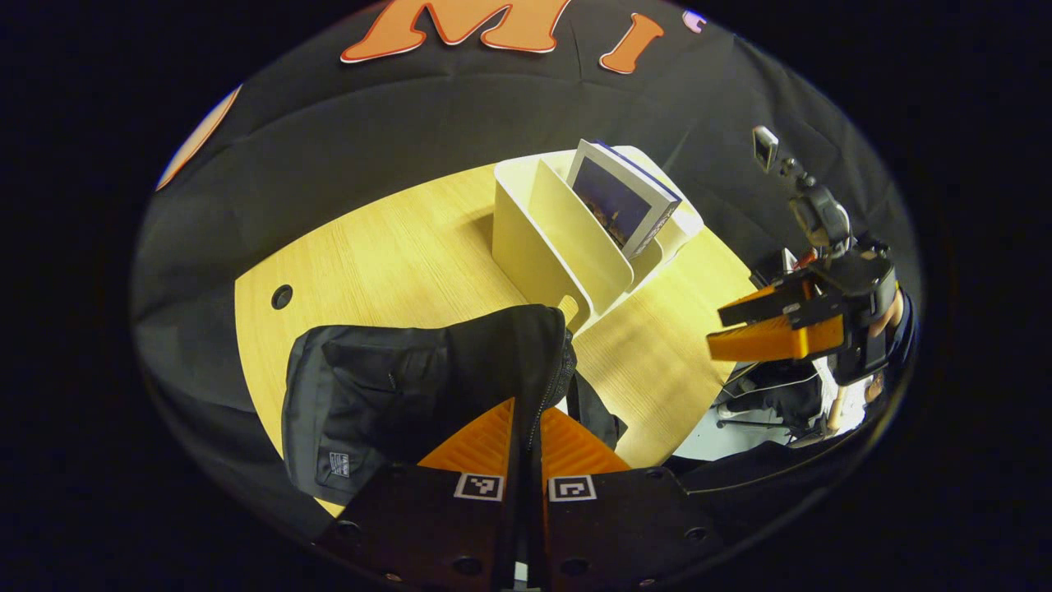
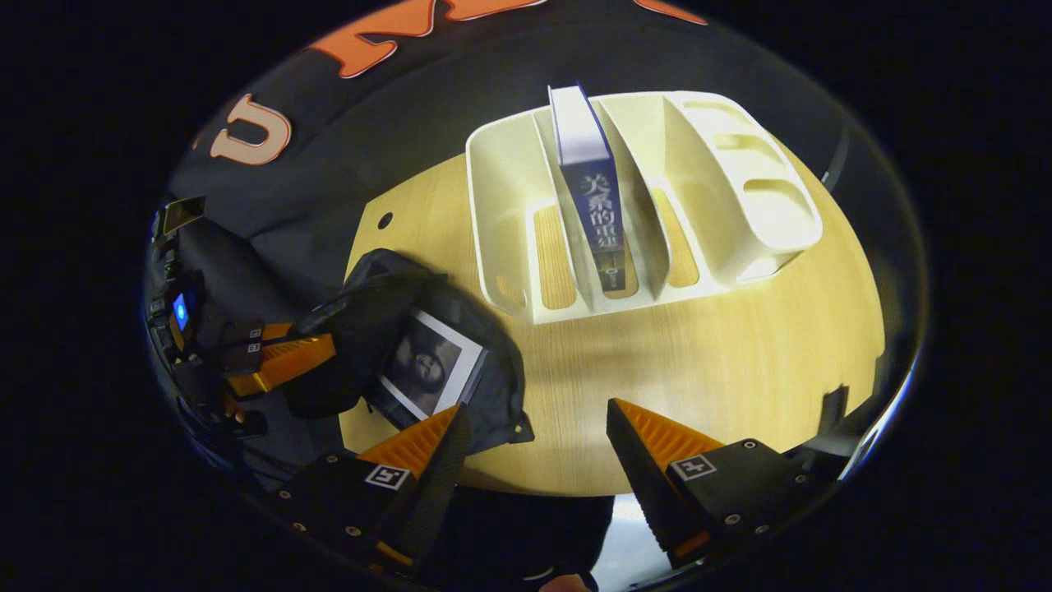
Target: Open the schoolbag, grab two books from the bookshelf and put them into the schoolbag.
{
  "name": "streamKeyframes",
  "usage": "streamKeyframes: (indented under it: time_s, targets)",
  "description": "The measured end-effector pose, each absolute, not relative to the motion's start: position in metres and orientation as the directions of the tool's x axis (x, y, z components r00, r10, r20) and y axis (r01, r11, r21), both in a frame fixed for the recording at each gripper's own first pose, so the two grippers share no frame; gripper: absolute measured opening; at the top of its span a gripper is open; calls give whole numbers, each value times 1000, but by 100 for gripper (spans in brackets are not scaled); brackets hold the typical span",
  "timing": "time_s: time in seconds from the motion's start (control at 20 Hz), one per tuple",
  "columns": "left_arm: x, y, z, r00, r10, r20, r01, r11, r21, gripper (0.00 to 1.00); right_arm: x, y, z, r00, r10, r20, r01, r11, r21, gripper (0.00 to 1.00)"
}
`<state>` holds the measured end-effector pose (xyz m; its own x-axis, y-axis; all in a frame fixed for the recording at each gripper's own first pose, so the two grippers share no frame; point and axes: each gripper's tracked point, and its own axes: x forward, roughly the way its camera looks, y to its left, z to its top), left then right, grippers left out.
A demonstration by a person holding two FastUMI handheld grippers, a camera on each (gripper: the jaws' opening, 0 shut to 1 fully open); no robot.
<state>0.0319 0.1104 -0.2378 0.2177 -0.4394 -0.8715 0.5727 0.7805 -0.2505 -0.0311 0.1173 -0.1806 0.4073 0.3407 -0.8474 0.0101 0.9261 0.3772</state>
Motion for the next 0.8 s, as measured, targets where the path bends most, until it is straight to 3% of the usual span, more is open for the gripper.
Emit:
streamKeyframes:
  time_s: [0.3,0.8]
  targets:
    - [37,112,-241,223,-418,-881,557,796,-237,6,-15,85,-145,354,290,-889,-69,956,284,99]
    - [42,111,-248,234,-379,-895,497,838,-225,6,73,71,-130,313,279,-908,-124,960,252,99]
